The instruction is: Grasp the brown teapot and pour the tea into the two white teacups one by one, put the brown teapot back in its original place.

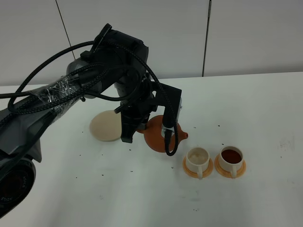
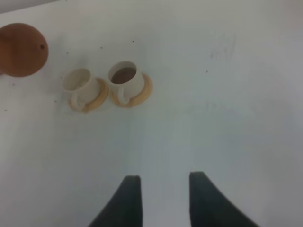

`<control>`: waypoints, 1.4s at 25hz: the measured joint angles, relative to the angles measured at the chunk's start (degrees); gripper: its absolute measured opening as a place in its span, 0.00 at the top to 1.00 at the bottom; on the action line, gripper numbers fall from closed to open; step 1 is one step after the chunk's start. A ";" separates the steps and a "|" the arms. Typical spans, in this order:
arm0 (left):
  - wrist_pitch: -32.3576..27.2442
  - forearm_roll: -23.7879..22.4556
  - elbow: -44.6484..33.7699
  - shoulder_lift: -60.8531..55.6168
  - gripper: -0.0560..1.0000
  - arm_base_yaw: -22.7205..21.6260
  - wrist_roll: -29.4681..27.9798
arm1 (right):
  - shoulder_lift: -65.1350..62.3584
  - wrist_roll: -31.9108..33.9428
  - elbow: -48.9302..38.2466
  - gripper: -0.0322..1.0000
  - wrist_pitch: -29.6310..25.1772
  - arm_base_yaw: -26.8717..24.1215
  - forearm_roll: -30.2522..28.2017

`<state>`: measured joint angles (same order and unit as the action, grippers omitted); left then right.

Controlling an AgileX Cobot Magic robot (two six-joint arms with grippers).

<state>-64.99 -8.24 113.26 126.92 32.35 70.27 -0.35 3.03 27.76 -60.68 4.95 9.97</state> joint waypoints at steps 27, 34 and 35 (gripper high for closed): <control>4.26 -5.68 -0.32 2.73 0.79 4.14 0.00 | 0.00 0.00 0.00 0.73 0.00 0.00 0.00; 2.81 -9.99 -0.32 2.73 0.79 4.90 0.00 | 0.00 0.00 0.00 0.73 0.00 0.00 0.00; 2.88 -9.99 -0.32 2.73 0.79 4.96 0.00 | 0.00 0.00 0.00 0.73 0.00 0.00 0.00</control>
<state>-62.11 -18.23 112.94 129.65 37.31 70.28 -0.35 3.03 27.76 -60.68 4.95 9.97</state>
